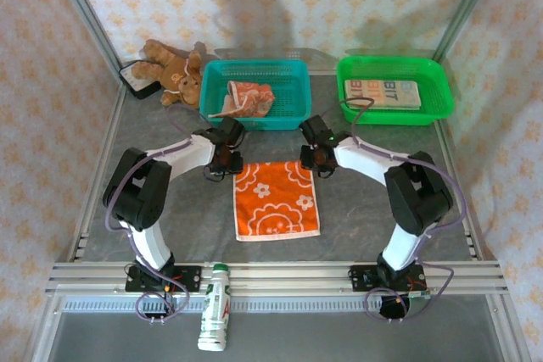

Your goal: Fold and stack the towels

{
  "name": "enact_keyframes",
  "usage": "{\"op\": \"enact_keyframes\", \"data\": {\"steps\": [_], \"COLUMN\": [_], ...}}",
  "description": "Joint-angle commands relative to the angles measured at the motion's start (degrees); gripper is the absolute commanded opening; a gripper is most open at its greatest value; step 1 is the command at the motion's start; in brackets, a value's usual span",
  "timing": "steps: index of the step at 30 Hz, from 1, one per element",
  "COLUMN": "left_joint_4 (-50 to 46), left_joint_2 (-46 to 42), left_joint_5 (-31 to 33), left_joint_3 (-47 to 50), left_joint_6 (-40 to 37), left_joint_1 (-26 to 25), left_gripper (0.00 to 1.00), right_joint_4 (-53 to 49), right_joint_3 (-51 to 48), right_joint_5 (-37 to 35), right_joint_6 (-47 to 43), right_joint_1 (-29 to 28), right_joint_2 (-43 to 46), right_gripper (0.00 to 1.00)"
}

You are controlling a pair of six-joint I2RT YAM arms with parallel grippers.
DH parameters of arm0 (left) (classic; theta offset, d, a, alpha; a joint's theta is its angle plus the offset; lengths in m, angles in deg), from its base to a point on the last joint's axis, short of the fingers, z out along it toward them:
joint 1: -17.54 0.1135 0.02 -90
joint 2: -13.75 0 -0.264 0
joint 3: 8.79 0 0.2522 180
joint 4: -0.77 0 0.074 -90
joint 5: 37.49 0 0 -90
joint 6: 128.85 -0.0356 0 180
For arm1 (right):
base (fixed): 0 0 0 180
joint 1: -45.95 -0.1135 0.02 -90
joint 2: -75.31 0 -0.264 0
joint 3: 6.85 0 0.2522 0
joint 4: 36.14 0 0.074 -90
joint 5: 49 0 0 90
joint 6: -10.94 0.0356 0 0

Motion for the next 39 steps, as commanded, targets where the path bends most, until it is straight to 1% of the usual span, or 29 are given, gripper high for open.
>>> {"op": "enact_keyframes", "data": {"steps": [1, 12, 15, 21, 26, 31, 35, 38, 39], "left_joint_4": [-1.47, -1.55, -1.56, -2.02, -2.13, -1.82, -1.74, -1.51, -1.34], "left_joint_2": [1.16, 3.14, 3.15, 3.54, 3.41, 4.00, 4.54, 4.98, 4.99], "left_joint_5": [-0.26, 0.77, 0.28, -0.57, -0.66, -1.07, -1.77, -2.55, -2.81], "left_joint_3": [-1.76, -2.06, -2.24, -3.01, -3.29, -3.36, -3.37, -3.38, -3.30], "left_joint_6": [-2.62, -3.43, -3.60, -4.01, -4.04, -4.15, -4.27, -4.30, -4.31], "left_joint_1": [0.68, 0.81, 0.79, 0.84, 0.77, 0.77, 0.77, 0.77, 0.77], "left_gripper": [0.30, 0.29, 0.29, 0.30, 0.30, 0.30, 0.30, 0.27, 0.25], "right_joint_4": [-1.29, -1.23, -0.52, -0.34, -0.22, -0.73, -0.42, 0.01, 0.11], "right_joint_3": [2.47, 3.34, 3.60, 4.67, 5.22, 5.95, 5.69, 5.22, 5.16], "right_joint_5": [1.37, 1.02, 2.50, 6.02, 7.38, 7.55, 7.43, 7.56, 7.65], "right_joint_6": [-2.22, -4.30, -4.11, -3.41, -2.82, -3.38, -3.56, -3.69, -3.69], "right_joint_1": [1.14, 2.38, 2.73, 3.21, 3.60, 3.67, 3.67, 3.68, 3.65], "right_joint_2": [-1.59, -7.02, -7.58, -7.57, -6.52, -9.08, -10.55, -10.81, -10.80], "right_gripper": [0.27, 0.27, 0.27, 0.30, 0.32, 0.32, 0.29, 0.23, 0.20]}}
